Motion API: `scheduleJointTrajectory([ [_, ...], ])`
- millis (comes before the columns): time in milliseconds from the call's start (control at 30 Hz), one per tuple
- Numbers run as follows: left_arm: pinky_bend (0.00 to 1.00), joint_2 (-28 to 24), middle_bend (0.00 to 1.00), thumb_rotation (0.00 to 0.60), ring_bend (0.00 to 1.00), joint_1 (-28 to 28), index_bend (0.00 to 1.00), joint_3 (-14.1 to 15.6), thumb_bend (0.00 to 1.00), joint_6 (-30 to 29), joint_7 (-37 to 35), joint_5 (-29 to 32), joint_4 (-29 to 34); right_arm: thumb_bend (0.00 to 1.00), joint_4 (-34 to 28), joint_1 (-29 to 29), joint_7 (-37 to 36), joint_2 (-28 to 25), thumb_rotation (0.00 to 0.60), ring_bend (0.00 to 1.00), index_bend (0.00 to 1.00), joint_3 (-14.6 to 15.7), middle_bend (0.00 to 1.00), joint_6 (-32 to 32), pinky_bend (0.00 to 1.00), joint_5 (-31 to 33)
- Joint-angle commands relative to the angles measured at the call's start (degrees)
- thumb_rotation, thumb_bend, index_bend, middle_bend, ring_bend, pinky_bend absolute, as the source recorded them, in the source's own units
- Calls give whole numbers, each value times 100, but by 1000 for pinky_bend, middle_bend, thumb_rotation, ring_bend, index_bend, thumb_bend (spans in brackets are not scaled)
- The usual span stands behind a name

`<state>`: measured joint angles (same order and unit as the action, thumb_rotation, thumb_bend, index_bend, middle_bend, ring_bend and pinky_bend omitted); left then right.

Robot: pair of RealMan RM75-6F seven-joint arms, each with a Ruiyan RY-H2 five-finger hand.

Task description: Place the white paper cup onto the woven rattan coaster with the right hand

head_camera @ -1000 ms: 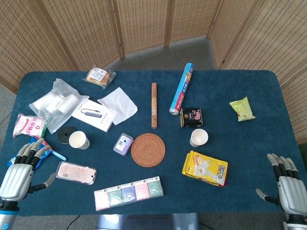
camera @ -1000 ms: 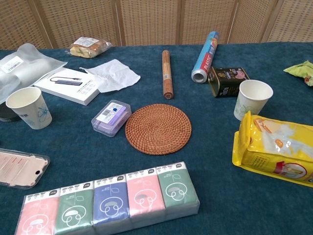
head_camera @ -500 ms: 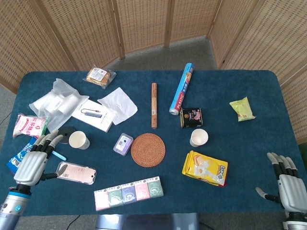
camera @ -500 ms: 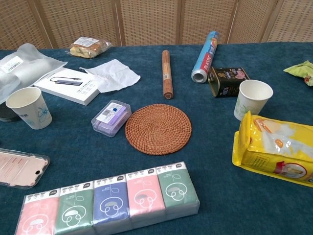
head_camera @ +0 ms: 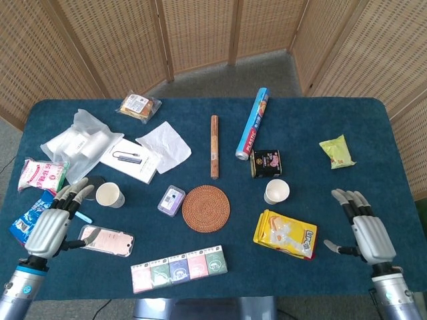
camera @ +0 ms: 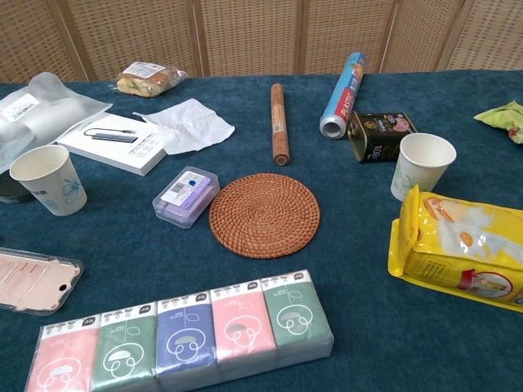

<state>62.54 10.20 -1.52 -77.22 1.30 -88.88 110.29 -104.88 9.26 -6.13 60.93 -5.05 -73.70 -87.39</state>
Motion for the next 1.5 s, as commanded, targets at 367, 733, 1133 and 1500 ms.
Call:
scheduleJointTrajectory([
  [367,0,-181,0,453,0,-196,48,203,347,-377,79,-355,225,153,75,1387,190,567,600,0,0,-523,0,1537,0,716],
  [733,0,-266,0,455,0,-274,38,257,346,-489,-83,-361,161,157,456,2187,823,978,600,0,0,-710,0,2318,0,1545],
  [1133,0,-288,0,454,0,-302,37,291,347,-504,-249,-346,78,172,1019,2683,1229,1170,600,0,0,-683,0,2745,0,2259],
  [1500,0,-356,0,454,0,-270,31,308,345,-465,-328,-397,109,194,1496,2739,1198,1431,600,0,120,-555,49,2593,22,2284],
])
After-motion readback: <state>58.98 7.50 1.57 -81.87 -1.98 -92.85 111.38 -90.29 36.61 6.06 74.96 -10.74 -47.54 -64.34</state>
